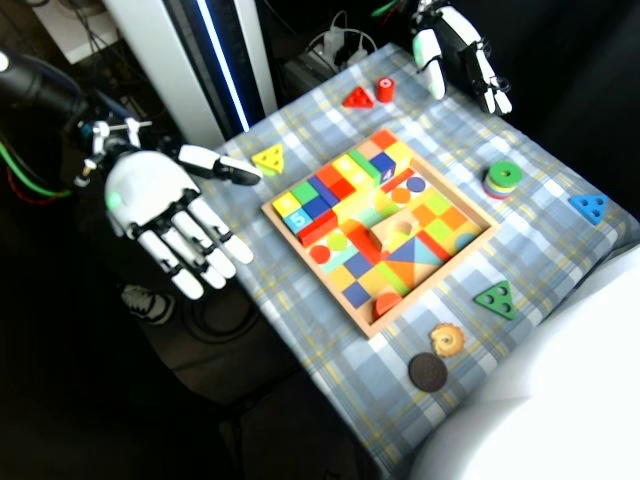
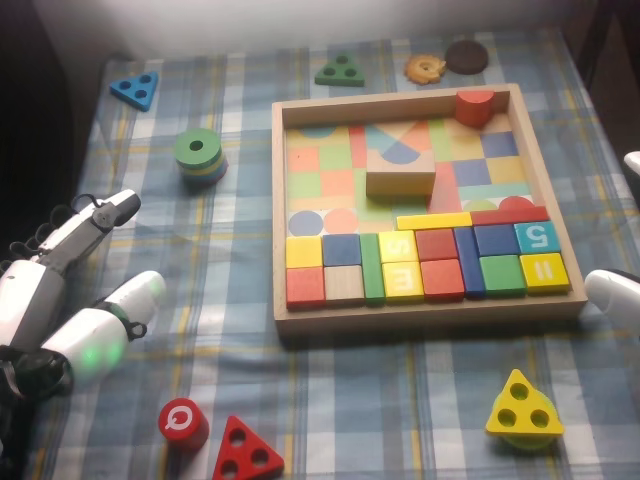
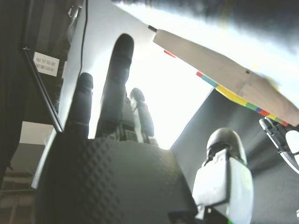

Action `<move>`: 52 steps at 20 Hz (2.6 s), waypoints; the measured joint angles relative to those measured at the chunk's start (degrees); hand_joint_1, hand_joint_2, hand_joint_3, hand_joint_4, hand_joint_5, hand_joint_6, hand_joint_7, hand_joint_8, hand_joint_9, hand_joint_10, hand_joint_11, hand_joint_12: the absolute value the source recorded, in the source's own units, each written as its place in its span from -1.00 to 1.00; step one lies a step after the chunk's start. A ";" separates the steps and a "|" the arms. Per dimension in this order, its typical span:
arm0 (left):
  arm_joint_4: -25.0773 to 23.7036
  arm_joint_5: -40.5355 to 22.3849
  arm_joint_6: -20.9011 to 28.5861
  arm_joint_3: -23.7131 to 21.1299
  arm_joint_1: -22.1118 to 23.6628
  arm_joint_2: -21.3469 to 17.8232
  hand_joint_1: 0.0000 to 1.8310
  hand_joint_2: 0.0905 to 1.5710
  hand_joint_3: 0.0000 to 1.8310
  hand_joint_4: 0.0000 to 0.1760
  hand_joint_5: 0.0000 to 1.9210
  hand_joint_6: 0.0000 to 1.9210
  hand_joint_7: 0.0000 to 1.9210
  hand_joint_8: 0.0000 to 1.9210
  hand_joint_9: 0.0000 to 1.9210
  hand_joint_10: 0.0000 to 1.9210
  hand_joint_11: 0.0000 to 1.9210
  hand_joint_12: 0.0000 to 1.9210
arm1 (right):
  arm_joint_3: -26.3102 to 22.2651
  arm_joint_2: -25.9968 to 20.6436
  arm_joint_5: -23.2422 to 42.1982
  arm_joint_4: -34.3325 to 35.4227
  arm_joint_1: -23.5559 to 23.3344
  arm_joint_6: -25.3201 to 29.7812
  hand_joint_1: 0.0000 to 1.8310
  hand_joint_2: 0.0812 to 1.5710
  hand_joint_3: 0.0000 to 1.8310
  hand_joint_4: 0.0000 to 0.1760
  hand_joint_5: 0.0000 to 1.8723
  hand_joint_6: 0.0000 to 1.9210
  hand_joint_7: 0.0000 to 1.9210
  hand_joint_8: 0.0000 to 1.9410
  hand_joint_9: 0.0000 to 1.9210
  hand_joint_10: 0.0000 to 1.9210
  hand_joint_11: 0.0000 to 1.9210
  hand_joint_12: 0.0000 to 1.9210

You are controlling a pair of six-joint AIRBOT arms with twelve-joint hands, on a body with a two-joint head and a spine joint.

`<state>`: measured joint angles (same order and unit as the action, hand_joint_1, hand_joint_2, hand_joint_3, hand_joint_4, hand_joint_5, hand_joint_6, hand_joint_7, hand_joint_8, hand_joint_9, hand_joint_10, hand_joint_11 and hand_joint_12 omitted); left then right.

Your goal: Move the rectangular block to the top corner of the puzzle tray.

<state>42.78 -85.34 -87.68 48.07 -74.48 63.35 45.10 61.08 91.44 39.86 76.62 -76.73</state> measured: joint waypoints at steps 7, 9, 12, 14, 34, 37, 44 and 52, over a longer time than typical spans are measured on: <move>0.07 0.00 0.17 -0.57 0.00 -0.66 -0.30 0.72 -1.00 -0.31 -0.66 -1.00 -0.84 -1.00 -0.91 -1.00 -1.00 -0.87 | 0.02 -3.56 -1.16 -2.86 -0.42 1.57 -0.88 0.38 -0.97 0.04 -0.80 -1.00 -0.86 -1.00 -0.92 -0.98 -0.96 -0.98; -0.31 -0.48 0.28 -0.87 0.02 -1.11 -0.29 0.71 -1.00 -0.35 -0.65 -1.00 -0.83 -1.00 -0.91 -1.00 -1.00 -0.87 | 1.60 -6.05 -1.77 -6.16 -0.96 6.80 -0.72 0.44 -0.98 -0.21 -0.82 -1.00 -0.88 -1.00 -0.92 -1.00 -1.00 -0.86; -0.31 -0.20 0.31 -0.90 0.02 -1.14 -0.30 0.71 -1.00 -0.44 -0.64 -1.00 -0.83 -1.00 -0.90 -1.00 -1.00 -0.78 | 2.49 -9.07 -4.13 -8.92 -2.69 7.96 -0.52 0.41 -1.00 -0.32 -0.81 -1.00 -0.85 -1.00 -0.90 -1.00 -1.00 -0.73; -0.44 -0.15 0.31 -1.07 0.02 -1.22 -0.33 0.72 -1.00 -0.37 -0.64 -1.00 -0.82 -1.00 -0.90 -1.00 -1.00 -0.75 | 5.18 -11.08 -8.81 -15.10 -5.68 12.31 -0.42 0.37 -1.00 -0.67 -0.84 -1.00 -0.85 -1.00 -0.92 -1.00 -1.00 -0.83; -0.26 0.81 0.37 -0.81 -0.57 -1.38 -0.33 0.72 -1.00 -0.61 -0.64 -0.99 -0.81 -1.00 -0.88 -1.00 -1.00 -0.65 | 34.95 -3.69 -54.80 -84.96 -45.11 67.58 0.74 0.33 -1.00 -1.00 -0.63 -0.98 0.37 1.00 0.61 1.00 0.66 1.00; -0.37 0.96 0.37 -0.81 -0.57 -1.38 -0.31 0.72 -1.00 -0.64 -0.65 -1.00 -0.82 -1.00 -0.88 -1.00 -1.00 -0.74 | 36.20 -1.90 -56.19 -98.40 -49.09 77.88 0.85 0.31 -1.00 -1.00 -0.57 -0.98 0.46 1.00 0.66 1.00 0.72 1.00; -0.37 1.18 0.37 -0.79 -0.70 -1.40 -0.36 0.73 -1.00 -0.08 -0.68 -1.00 -0.84 -1.00 -0.89 -1.00 -1.00 -0.78 | 40.04 4.76 -54.51 -117.85 -52.92 91.86 0.78 0.41 -0.97 -1.00 -0.60 -0.99 0.40 1.00 0.55 1.00 0.56 1.00; -0.92 2.47 0.37 -0.68 -0.70 -1.44 -0.32 0.72 -1.00 -0.26 -0.66 -1.00 -0.82 -1.00 -0.88 -0.99 -1.00 -0.75 | 42.40 5.38 -54.86 -126.14 -53.64 97.35 0.80 0.46 -0.98 -1.00 -0.60 -0.99 0.35 1.00 0.51 1.00 0.59 1.00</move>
<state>41.87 -82.87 -87.31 47.40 -75.18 61.91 87.50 66.46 36.58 -86.28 22.98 20.62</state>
